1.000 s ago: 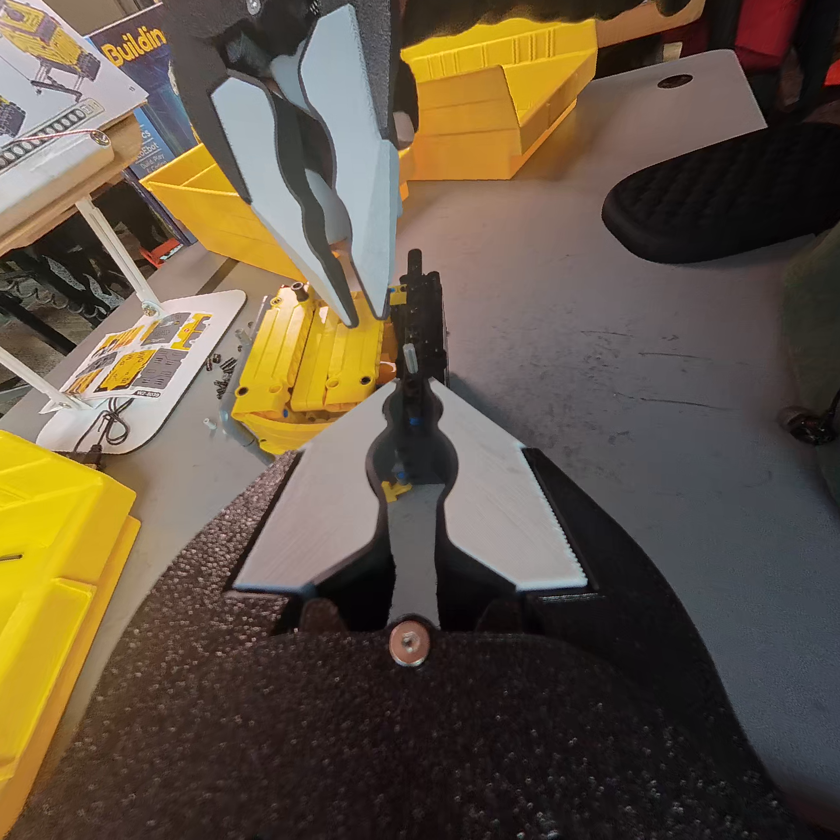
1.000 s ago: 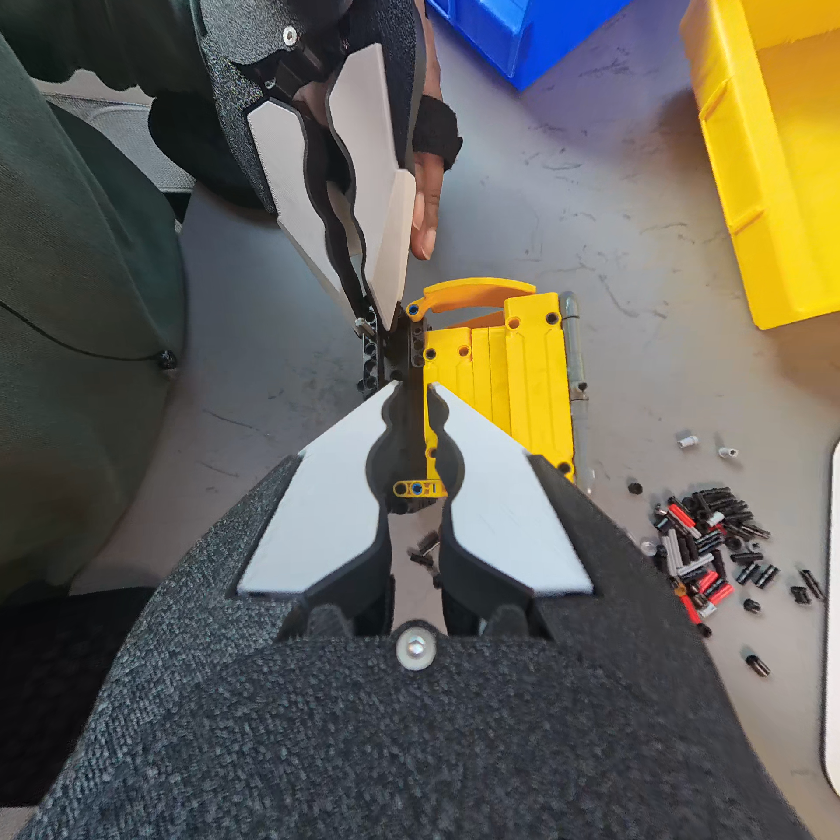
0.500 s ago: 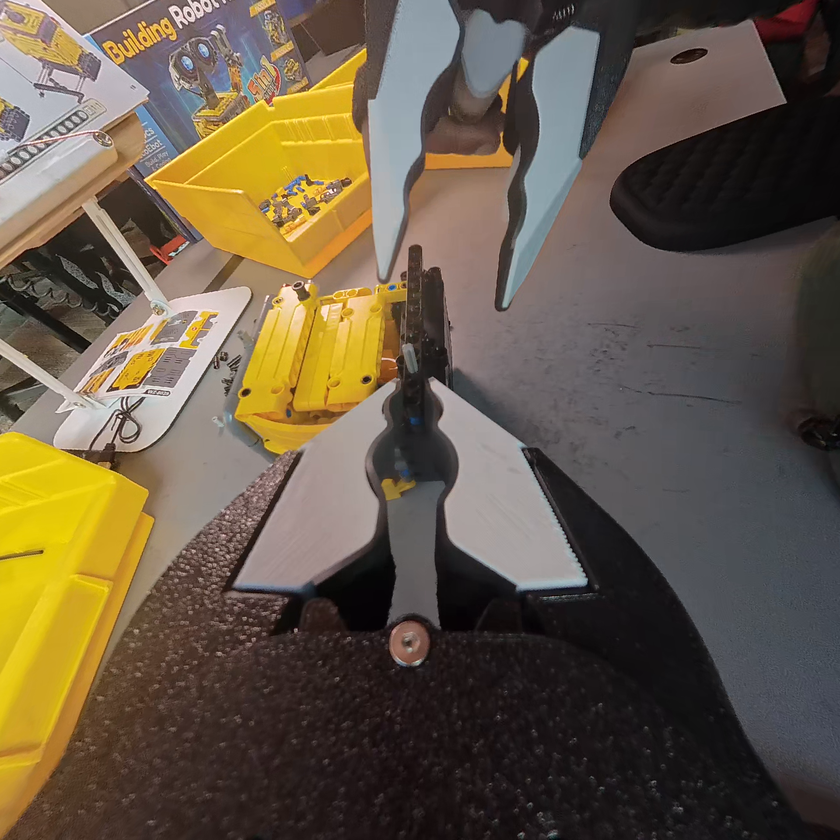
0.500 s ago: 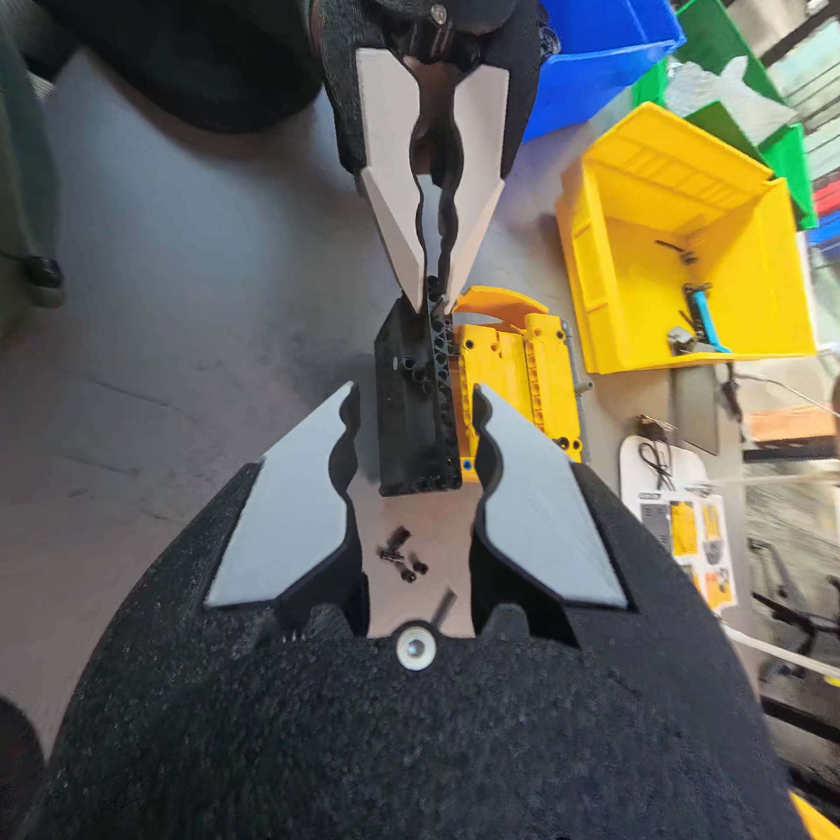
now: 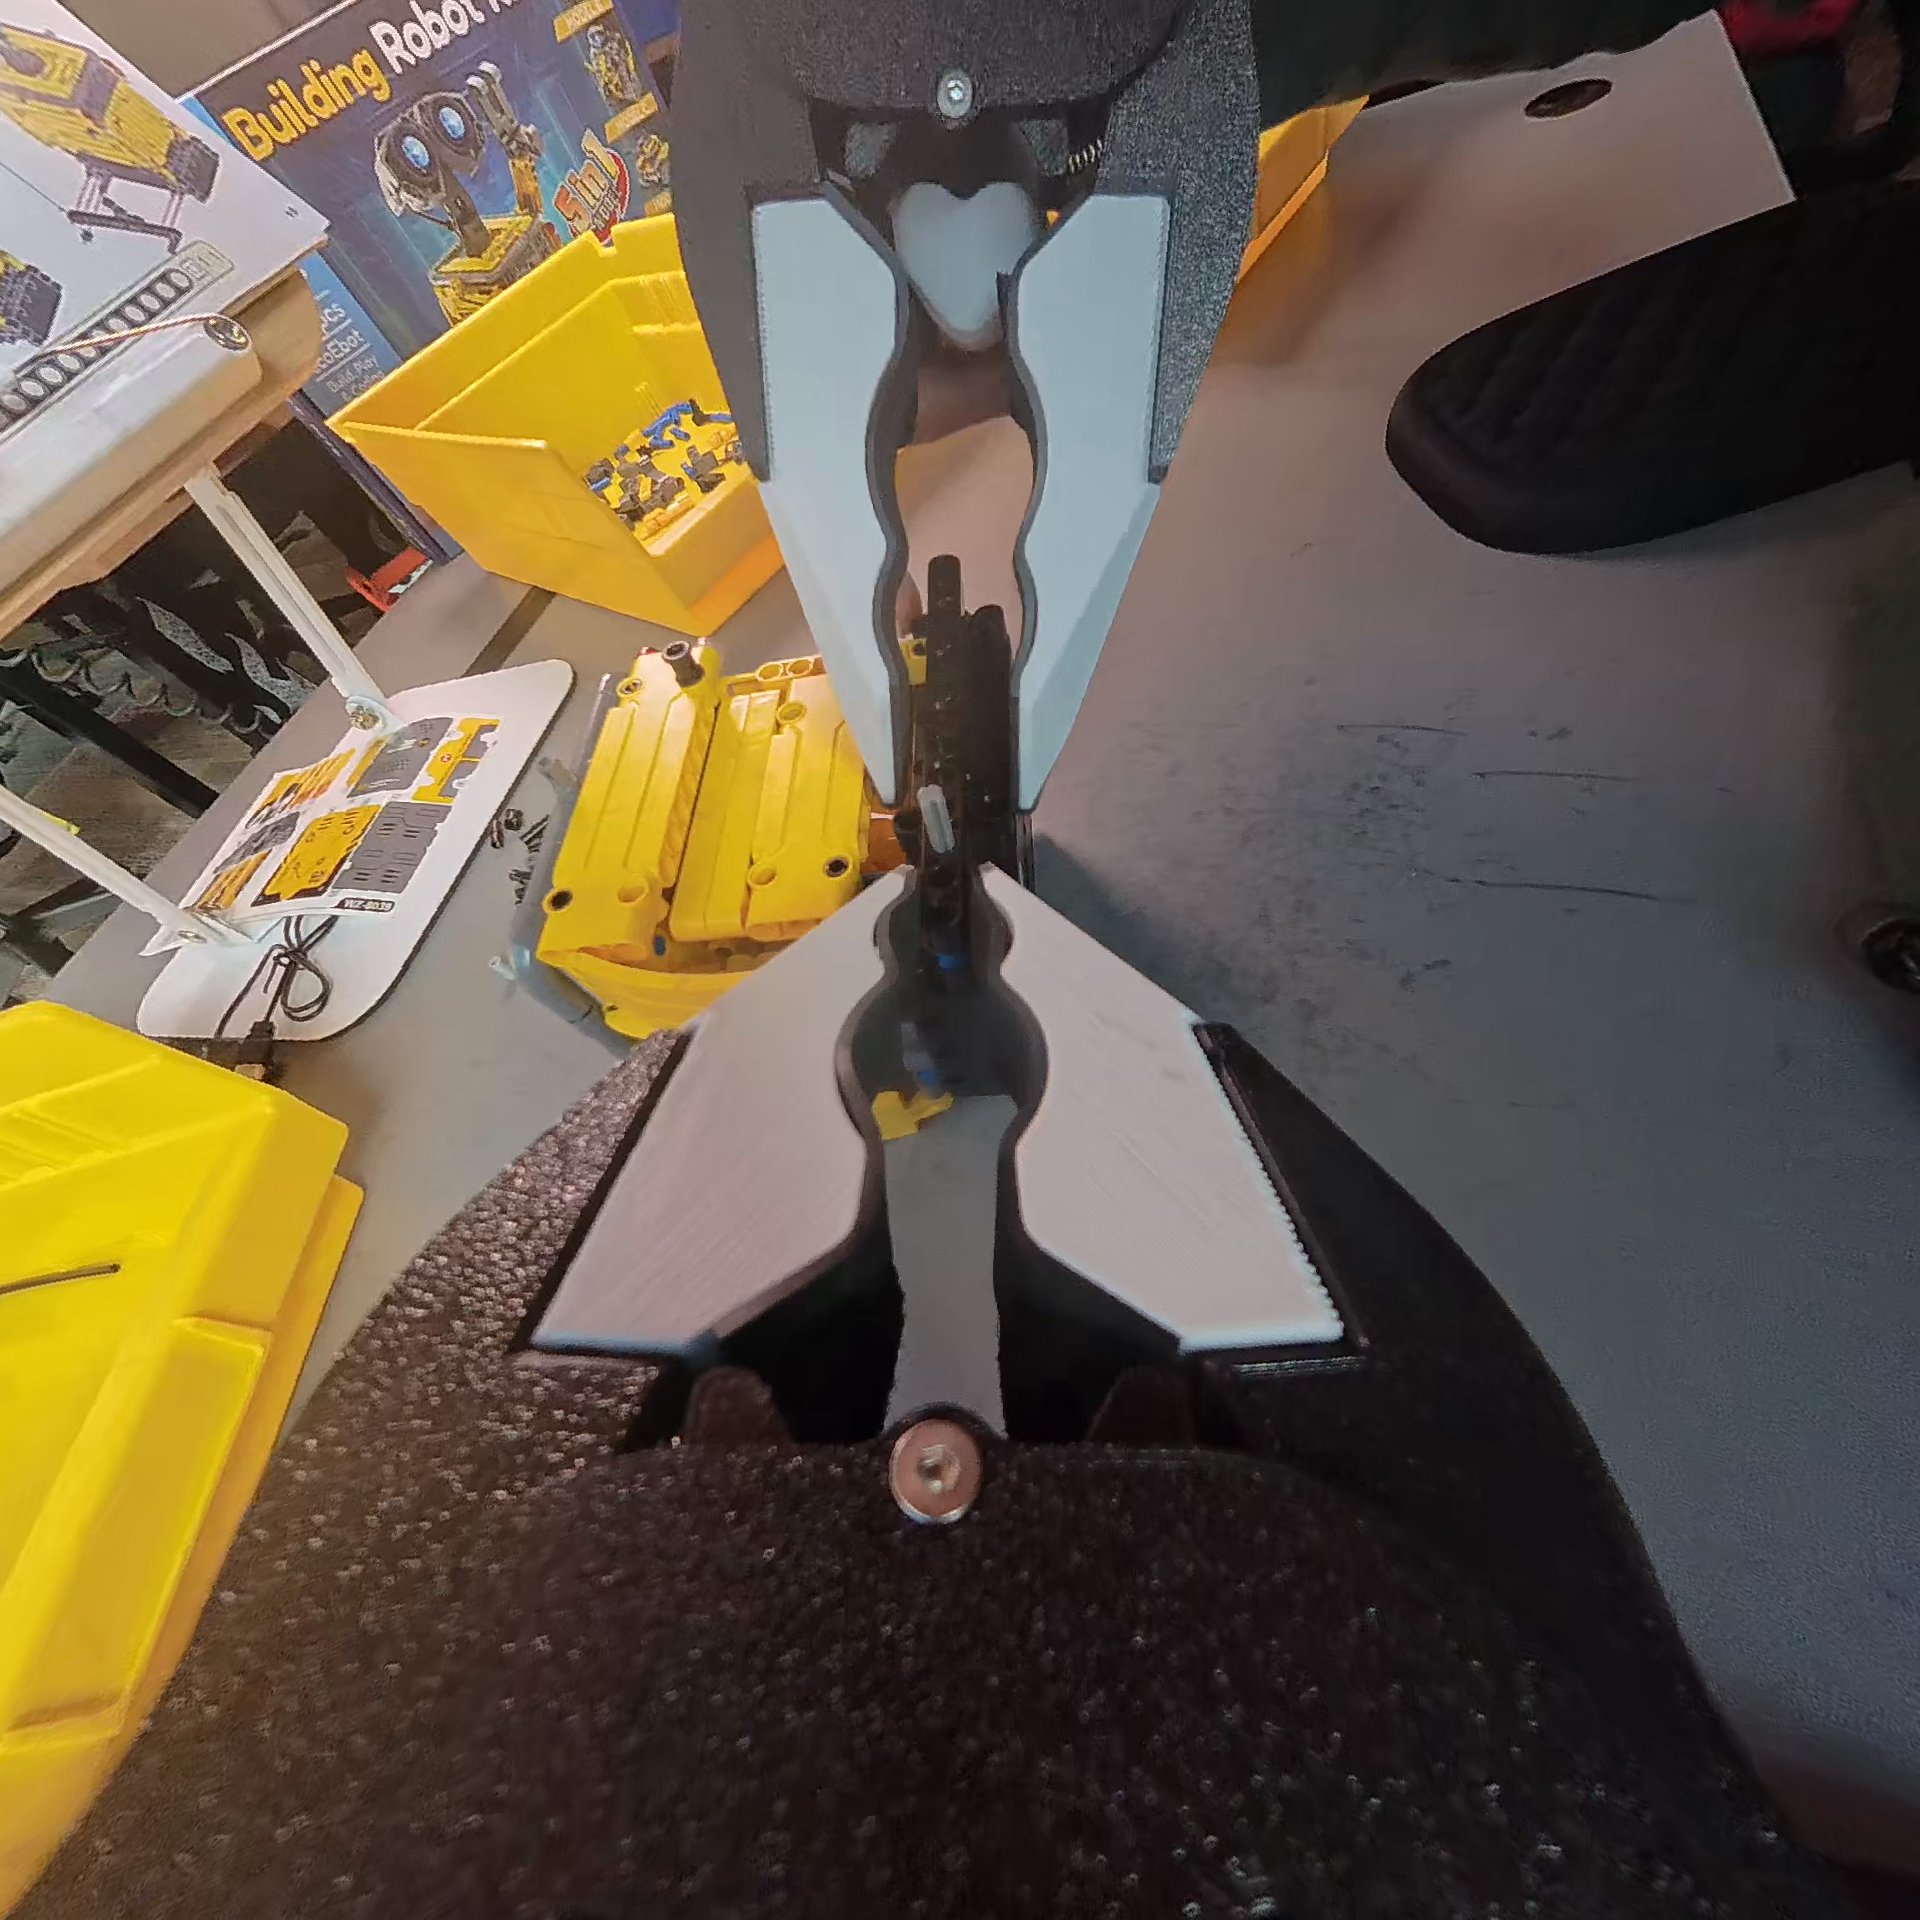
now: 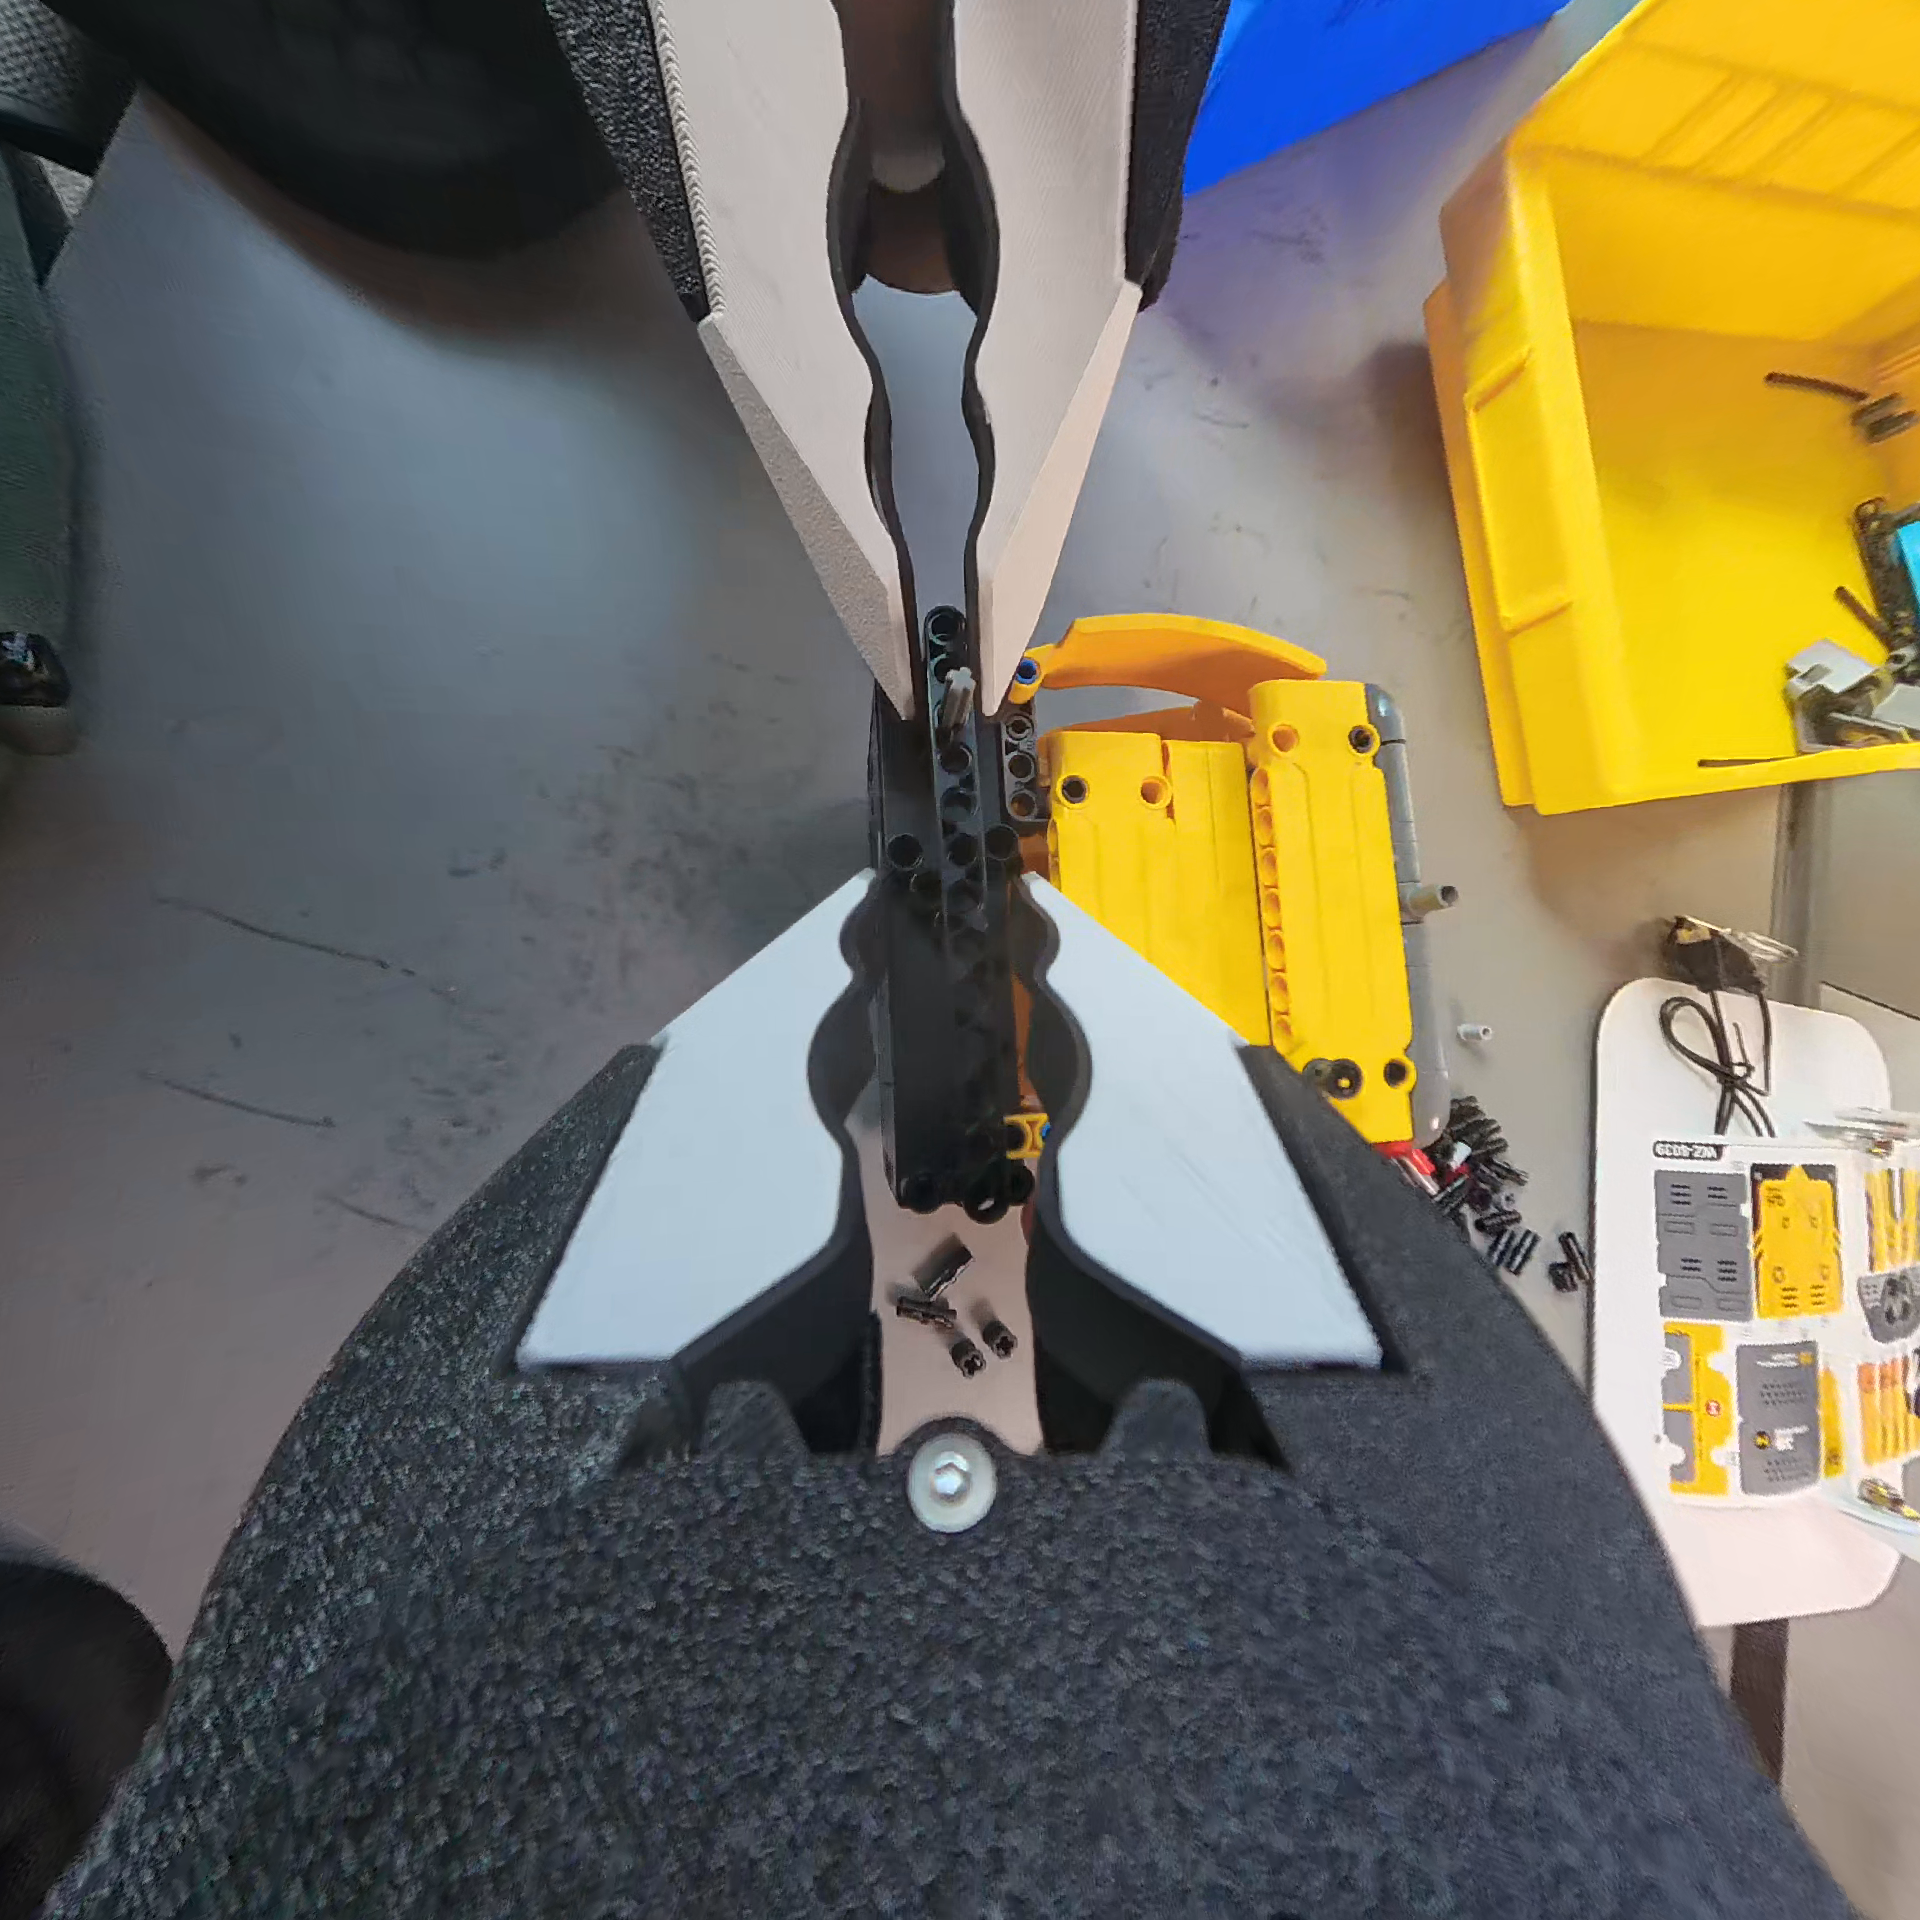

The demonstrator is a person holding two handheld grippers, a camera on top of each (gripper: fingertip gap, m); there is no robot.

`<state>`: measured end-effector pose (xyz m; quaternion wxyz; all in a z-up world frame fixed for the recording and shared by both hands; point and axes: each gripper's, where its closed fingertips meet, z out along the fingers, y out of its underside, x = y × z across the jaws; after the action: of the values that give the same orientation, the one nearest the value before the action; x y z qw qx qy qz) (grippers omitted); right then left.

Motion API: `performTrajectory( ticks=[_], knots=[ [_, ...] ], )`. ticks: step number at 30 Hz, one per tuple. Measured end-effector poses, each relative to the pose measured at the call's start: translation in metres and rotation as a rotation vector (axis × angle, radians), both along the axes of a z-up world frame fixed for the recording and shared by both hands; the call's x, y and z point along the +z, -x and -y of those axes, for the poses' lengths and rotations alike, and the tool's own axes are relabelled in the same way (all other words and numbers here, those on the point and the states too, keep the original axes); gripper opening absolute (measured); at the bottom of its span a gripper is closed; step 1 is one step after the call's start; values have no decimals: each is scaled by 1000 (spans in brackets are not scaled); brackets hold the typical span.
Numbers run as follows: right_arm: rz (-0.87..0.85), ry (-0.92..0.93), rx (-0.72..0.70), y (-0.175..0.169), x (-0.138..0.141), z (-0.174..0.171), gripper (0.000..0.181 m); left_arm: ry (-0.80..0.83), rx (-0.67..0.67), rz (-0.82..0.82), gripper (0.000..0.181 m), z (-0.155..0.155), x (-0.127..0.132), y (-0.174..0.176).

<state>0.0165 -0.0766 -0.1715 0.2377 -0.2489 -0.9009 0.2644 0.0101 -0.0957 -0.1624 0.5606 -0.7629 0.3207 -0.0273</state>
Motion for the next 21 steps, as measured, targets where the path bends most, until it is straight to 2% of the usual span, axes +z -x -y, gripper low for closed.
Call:
performTrajectory(
  ticks=[9,14,17,21],
  knots=[
    [94,8,-174,-2,-2,-3,21,3,8,-13,8,0,0,0],
    [101,-29,-209,-6,-2,-3,19,5,8,-28,8,0,-1,-1],
    [117,-31,-158,-9,0,-3,23,6,13,-30,8,0,-1,-1],
    [93,-52,94,-12,11,4,40,5,18,-43,8,0,-1,0]
  ],
)
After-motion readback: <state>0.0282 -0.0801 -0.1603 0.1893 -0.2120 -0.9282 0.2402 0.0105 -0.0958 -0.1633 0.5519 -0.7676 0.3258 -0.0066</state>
